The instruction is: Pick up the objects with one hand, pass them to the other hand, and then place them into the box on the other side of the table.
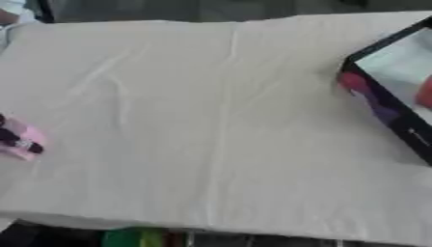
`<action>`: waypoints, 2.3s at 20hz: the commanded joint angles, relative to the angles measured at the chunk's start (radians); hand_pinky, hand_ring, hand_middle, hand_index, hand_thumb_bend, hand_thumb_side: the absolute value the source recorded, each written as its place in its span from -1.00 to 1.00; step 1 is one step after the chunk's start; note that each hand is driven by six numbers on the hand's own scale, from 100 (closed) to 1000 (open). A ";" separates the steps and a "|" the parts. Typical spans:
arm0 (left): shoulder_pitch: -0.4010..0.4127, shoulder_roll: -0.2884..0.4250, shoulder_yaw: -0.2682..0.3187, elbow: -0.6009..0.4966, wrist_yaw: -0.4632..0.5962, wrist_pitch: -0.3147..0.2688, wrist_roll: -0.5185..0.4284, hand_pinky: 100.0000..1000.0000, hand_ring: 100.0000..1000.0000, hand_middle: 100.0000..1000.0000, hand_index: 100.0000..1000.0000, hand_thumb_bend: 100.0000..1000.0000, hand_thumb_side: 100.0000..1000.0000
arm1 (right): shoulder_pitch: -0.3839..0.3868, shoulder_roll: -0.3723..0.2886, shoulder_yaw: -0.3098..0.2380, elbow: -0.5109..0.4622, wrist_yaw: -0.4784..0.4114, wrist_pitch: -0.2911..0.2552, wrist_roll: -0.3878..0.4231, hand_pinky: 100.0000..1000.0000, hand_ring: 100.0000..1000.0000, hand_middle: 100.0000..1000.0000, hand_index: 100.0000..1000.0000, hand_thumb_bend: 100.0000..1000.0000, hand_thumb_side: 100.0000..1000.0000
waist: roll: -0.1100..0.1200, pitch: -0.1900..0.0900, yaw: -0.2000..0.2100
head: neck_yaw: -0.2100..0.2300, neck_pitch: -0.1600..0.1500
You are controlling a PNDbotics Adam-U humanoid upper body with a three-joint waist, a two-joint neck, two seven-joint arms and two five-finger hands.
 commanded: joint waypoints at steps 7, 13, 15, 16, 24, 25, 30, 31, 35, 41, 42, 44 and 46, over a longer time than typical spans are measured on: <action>-0.008 0.045 0.009 -0.041 0.010 0.069 -0.068 0.51 0.50 0.26 0.09 -0.12 -1.00 | -0.010 -0.025 -0.014 -0.003 0.012 0.000 0.008 1.00 1.00 1.00 1.00 -1.00 -0.15 | 0.002 -0.016 0.000 | 0.002 0.007; -0.003 0.084 0.024 -0.117 0.016 0.077 -0.060 0.50 0.45 0.22 0.02 -0.23 -1.00 | -0.008 -0.025 -0.016 0.000 0.012 -0.004 0.009 1.00 1.00 1.00 1.00 -1.00 -0.15 | 0.000 -0.017 0.001 | 0.000 0.007; -0.007 0.097 0.045 -0.157 0.013 0.079 -0.036 0.49 0.43 0.20 0.01 -0.29 -1.00 | -0.010 -0.026 -0.017 -0.002 0.009 -0.005 0.009 1.00 1.00 1.00 1.00 -1.00 -0.16 | -0.002 -0.017 0.002 | -0.004 0.007; -0.010 0.100 0.057 -0.178 0.014 0.082 -0.022 0.49 0.41 0.19 0.00 -0.32 -1.00 | -0.010 -0.026 -0.017 -0.003 0.006 -0.006 0.009 1.00 1.00 1.00 1.00 -1.00 -0.17 | -0.003 -0.017 0.003 | -0.008 0.007; -0.077 0.095 0.095 -0.313 0.000 0.083 0.064 0.48 0.35 0.16 -0.02 -0.44 -1.00 | -0.018 -0.027 -0.018 -0.012 -0.014 -0.012 0.010 1.00 1.00 1.00 1.00 -1.00 -0.20 | -0.017 -0.015 0.007 | -0.020 0.004; -0.085 0.094 0.099 -0.334 -0.015 0.076 0.079 0.48 0.34 0.15 -0.02 -0.44 -1.00 | -0.018 -0.026 -0.018 -0.013 -0.015 -0.013 0.009 1.00 1.00 1.00 1.00 -1.00 -0.21 | -0.019 -0.014 0.008 | -0.021 0.002; -0.107 0.061 0.125 -0.420 -0.117 0.028 0.168 0.42 0.29 0.13 -0.04 -0.45 -1.00 | -0.036 -0.022 -0.020 -0.034 -0.043 -0.018 0.011 1.00 1.00 1.00 1.00 -1.00 -0.26 | -0.030 -0.012 0.008 | -0.030 -0.004; -0.107 0.047 0.129 -0.430 -0.134 0.018 0.187 0.41 0.28 0.13 -0.04 -0.47 -1.00 | -0.042 -0.021 -0.020 -0.044 -0.052 -0.019 0.012 1.00 1.00 1.00 1.00 -1.00 -0.28 | -0.032 -0.012 0.008 | -0.033 -0.006; -0.098 -0.045 0.165 -0.465 -0.150 -0.049 0.304 0.36 0.23 0.10 -0.05 -0.76 -1.00 | -0.073 -0.016 -0.011 -0.100 -0.086 -0.031 0.021 1.00 1.00 1.00 1.00 -1.00 -0.41 | -0.041 -0.013 0.009 | -0.050 -0.015; -0.089 -0.161 0.193 -0.450 -0.089 -0.224 0.446 0.34 0.16 0.06 -0.07 -0.98 -1.00 | -0.136 -0.009 0.034 -0.192 -0.096 -0.057 0.072 1.00 1.00 1.00 1.00 -1.00 -0.78 | -0.053 -0.017 0.006 | -0.069 -0.022; -0.090 -0.178 0.194 -0.454 -0.089 -0.244 0.460 0.33 0.15 0.06 -0.07 -1.00 -1.00 | -0.149 -0.006 0.043 -0.202 -0.095 -0.058 0.084 1.00 1.00 1.00 1.00 -1.00 -0.82 | -0.054 -0.018 0.006 | -0.069 -0.023; -0.090 -0.210 0.198 -0.465 -0.090 -0.287 0.485 0.33 0.14 0.05 -0.08 -1.00 -1.00 | -0.172 0.000 0.064 -0.214 -0.090 -0.059 0.109 1.00 1.00 1.00 1.00 -1.00 -0.87 | -0.056 -0.020 0.006 | -0.072 -0.026; -0.090 -0.242 0.203 -0.475 -0.100 -0.328 0.513 0.33 0.12 0.04 -0.09 -1.00 -1.00 | -0.195 0.007 0.088 -0.219 -0.079 -0.064 0.136 1.00 1.00 1.00 1.00 -1.00 -1.00 | -0.060 -0.023 0.005 | -0.077 -0.029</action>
